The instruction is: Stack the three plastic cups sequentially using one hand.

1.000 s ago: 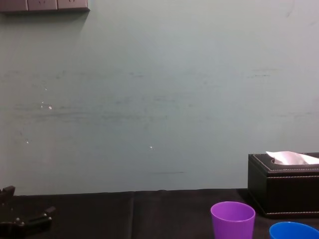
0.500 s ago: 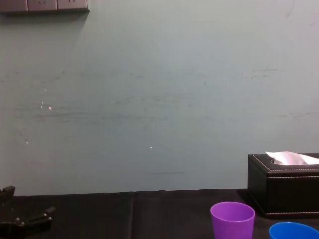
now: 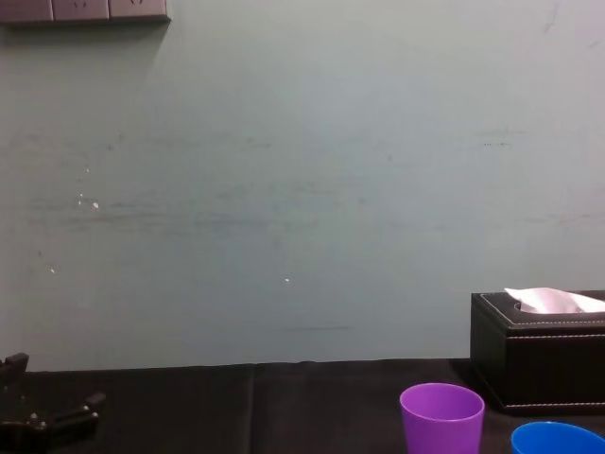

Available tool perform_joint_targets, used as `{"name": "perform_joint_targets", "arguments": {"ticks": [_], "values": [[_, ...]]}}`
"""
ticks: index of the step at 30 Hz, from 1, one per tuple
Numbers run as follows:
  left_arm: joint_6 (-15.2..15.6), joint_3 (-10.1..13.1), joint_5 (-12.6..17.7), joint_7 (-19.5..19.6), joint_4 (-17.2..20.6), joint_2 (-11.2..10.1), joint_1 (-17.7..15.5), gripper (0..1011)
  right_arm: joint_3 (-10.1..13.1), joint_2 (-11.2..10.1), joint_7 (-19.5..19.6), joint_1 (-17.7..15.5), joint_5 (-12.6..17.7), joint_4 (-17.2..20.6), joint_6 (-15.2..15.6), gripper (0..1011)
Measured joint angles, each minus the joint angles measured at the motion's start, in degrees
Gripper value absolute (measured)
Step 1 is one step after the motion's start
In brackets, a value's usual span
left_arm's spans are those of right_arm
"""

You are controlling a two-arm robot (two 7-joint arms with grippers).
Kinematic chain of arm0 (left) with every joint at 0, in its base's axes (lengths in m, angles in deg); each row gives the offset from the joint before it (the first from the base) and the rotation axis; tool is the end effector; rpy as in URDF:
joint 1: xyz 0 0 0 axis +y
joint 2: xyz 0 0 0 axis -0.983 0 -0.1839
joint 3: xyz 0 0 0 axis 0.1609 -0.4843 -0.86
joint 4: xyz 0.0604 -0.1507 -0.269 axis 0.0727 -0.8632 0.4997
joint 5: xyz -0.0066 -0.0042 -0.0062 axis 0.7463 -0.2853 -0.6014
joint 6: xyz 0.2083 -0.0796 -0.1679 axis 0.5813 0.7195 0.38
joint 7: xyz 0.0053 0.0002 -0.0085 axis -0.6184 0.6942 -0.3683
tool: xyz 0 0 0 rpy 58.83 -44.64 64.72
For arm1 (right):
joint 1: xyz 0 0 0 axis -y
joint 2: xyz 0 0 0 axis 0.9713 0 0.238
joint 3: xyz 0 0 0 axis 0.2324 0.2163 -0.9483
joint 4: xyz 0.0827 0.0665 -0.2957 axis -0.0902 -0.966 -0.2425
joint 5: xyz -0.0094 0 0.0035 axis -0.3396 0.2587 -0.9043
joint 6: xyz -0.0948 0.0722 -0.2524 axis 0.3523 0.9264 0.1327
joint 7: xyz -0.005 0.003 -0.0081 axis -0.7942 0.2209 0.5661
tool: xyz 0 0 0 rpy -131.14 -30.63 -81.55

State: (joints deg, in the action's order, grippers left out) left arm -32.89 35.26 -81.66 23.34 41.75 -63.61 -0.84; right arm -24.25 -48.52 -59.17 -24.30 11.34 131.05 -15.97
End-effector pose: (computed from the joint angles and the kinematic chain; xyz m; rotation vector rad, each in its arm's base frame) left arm 0.3340 0.1041 -0.3160 0.3043 -0.2853 1.2480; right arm 0.2309 -0.1020 -0.3258 -0.1470 0.0481 -1.0441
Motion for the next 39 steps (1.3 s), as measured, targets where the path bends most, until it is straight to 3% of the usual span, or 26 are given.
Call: {"name": "perform_joint_targets", "arguments": {"ticks": [20,39], "values": [[0.00,0.00,0.00,0.00,0.00,0.00,0.00,1011,-1.47,5.97,-1.95,7.98,-5.18,-7.39,1.16,998],[0.00,0.00,0.00,0.00,0.00,0.00,0.00,1012,-0.37,9.16,-5.09,9.54,-6.33,-9.11,1.36,999]]}}
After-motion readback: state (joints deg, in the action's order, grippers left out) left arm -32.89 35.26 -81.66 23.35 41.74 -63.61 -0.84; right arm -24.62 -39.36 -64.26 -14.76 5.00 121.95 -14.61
